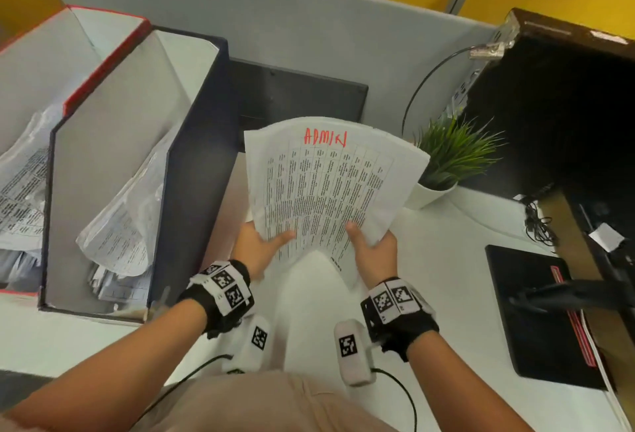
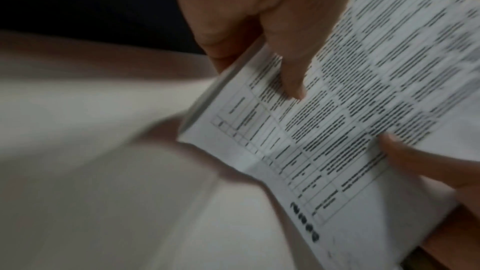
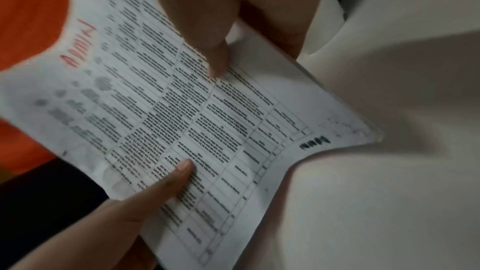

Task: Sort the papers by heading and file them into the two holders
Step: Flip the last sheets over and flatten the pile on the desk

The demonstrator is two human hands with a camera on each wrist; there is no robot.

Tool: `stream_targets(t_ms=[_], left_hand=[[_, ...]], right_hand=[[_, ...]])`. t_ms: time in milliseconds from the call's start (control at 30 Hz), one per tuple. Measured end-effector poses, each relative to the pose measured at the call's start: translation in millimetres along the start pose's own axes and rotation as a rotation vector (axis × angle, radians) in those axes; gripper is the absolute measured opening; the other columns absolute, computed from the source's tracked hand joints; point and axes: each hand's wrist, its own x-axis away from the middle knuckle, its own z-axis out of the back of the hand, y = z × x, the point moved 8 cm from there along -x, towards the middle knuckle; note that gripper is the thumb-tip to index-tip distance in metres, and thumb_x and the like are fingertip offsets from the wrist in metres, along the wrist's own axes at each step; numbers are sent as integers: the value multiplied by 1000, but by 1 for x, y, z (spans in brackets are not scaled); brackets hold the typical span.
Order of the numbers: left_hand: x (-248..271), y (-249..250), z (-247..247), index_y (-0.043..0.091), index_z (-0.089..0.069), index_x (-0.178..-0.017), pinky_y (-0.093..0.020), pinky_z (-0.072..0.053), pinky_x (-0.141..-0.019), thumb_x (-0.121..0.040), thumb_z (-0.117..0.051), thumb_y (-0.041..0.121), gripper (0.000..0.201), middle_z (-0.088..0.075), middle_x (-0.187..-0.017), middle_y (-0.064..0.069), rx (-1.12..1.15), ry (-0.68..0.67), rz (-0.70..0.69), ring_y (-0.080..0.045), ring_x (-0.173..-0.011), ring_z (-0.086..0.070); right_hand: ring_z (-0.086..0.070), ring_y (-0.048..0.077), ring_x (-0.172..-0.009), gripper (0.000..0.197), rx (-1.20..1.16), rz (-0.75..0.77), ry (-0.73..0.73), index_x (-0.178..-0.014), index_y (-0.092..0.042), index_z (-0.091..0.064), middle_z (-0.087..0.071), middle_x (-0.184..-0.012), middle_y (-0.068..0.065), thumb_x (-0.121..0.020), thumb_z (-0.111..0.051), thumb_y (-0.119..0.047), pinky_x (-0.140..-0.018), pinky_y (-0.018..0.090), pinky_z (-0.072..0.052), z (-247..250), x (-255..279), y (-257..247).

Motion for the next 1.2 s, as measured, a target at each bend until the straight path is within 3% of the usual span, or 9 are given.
stream_targets(t_ms=[100, 233, 367, 500, 633, 733, 900, 1033, 1200], left_hand=[[0, 17, 9, 11, -64, -114, -12, -51, -72, -79, -73, 16, 36, -68, -99, 8, -83, 15, -35, -7, -93, -65], [7, 73, 28, 12, -67, -112, -18, -53, -78, -81, -71, 20, 32, -69, -106, 5, -185, 21, -163, -5, -94, -65], [24, 136, 65, 19, -67, -105, -13, -55, -68, -80, -70, 22, 25, -69, -99, 11, -196, 22, -266, 3, -84, -66], [32, 174, 129, 28, -67, -100, -24, -54, -74, -72, -75, 37, 30, -73, -91, 11, -229, 86, -208, -2, -80, -69], [31, 192, 204, 35, -66, -106, -41, -47, -94, -58, -81, 42, 51, -71, -104, 12, -264, 157, -88, -12, -100, -66], [32, 192, 248, 35, -70, -93, -46, -51, -88, -45, -82, 56, 55, -72, -99, 6, -428, 278, 57, -23, -96, -67], [15, 182, 251, 26, -61, -95, -23, -40, -54, -66, -81, 33, 35, -61, -81, 6, -672, 449, 57, -13, -70, -56], [-7, 162, 219, 5, -60, -108, -30, -38, -72, -73, -76, 13, 40, -60, -101, -13, -877, 386, -59, -25, -85, -52], [-28, 110, 190, 2, -53, -121, -33, -48, -81, -76, -70, 3, 48, -60, -114, -19, -1140, 180, 100, -33, -102, -59]], right_hand=[[-60, -1, -90, 27, -13, 34, -39, -111, -19, -60, -63, -97, -14, -87, -62, -8, -73, 6, -50, -1, -4, -6], [-62, -13, -82, 24, -16, 121, -80, -101, -31, -60, -63, -95, -21, -85, -65, -14, -65, 2, -49, 1, -7, -25], [-64, 5, -80, 18, -5, 163, -106, -100, -32, -59, -68, -89, -4, -84, -63, -24, -62, 13, -53, 8, -2, -27], [-66, 12, -74, 22, 61, 111, -111, -106, -31, -59, -69, -89, 7, -84, -60, -33, -66, 25, -52, 28, 5, -1], [-68, 10, -71, 27, 71, 49, -75, -99, -37, -61, -71, -89, 3, -74, -61, -48, -59, 16, -54, 47, 9, 22], [-68, 17, -75, 30, 74, 16, -51, -99, -38, -61, -72, -89, 4, -72, -62, -51, -56, 13, -52, 56, 10, 34], [-68, 15, -75, 28, 102, -21, -34, -97, -42, -61, -73, -84, -1, -72, -61, -53, -57, 16, -53, 60, 15, 44], [-68, 17, -77, 20, 123, -29, -12, -95, -41, -62, -73, -83, -1, -76, -62, -48, -59, 23, -55, 63, 19, 48], [-67, 21, -79, 14, 119, -26, 24, -99, -34, -62, -72, -88, 3, -85, -62, -32, -60, 25, -54, 73, 22, 49]])
